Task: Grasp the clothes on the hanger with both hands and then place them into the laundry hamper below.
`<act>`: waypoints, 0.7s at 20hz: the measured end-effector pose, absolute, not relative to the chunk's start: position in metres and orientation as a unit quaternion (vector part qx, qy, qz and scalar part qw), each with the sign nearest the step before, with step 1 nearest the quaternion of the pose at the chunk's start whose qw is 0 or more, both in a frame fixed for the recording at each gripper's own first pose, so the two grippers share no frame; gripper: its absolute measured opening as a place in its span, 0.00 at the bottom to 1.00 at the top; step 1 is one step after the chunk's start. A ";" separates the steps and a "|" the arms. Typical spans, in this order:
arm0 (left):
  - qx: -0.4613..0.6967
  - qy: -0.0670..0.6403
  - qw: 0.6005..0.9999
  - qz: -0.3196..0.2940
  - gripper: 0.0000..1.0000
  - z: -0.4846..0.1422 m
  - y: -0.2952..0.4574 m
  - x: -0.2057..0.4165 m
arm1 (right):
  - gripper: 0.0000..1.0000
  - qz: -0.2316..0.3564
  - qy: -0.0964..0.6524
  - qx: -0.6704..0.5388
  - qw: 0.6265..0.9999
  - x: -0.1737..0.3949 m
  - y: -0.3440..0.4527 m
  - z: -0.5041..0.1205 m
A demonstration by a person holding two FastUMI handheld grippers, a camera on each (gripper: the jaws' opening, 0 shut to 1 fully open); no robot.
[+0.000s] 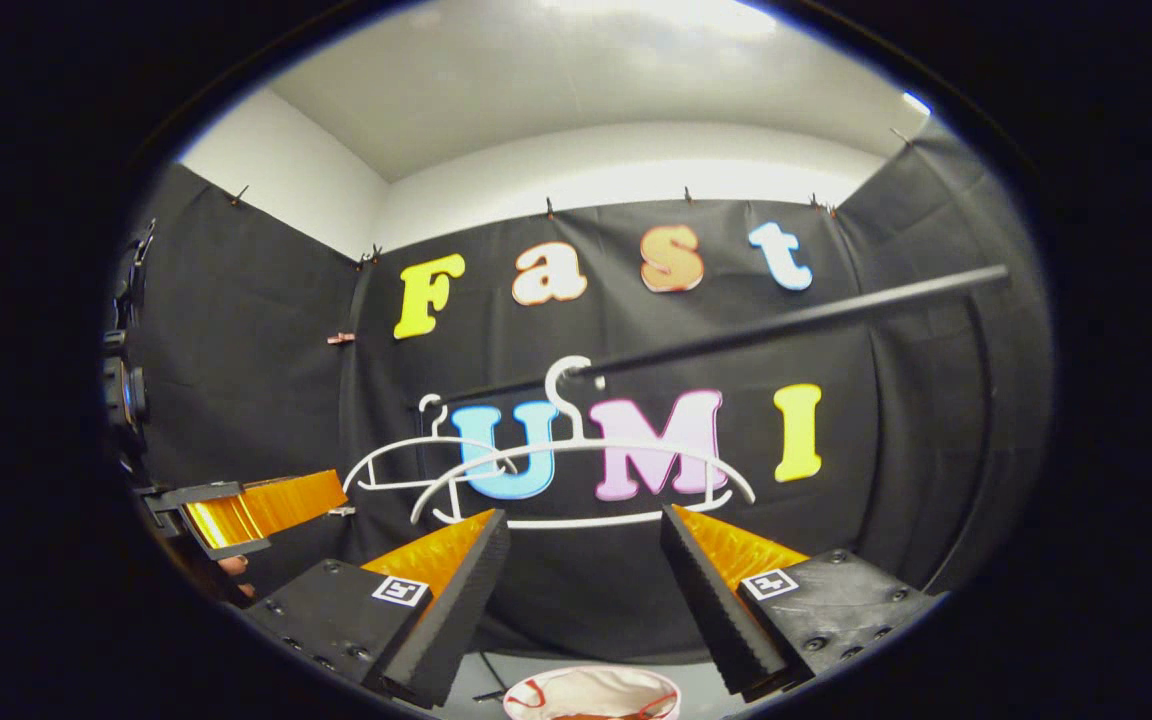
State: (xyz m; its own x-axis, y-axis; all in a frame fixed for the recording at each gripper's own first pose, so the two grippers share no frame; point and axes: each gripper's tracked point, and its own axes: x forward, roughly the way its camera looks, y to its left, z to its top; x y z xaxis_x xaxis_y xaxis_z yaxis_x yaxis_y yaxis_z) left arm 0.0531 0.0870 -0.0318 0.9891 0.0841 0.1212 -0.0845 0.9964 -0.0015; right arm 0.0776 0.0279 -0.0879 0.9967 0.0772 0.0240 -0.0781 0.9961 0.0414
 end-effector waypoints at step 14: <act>0.035 -0.123 0.991 0.024 0.95 0.016 0.071 -0.022 | 0.98 0.005 -0.064 0.011 0.998 0.007 0.048 -0.026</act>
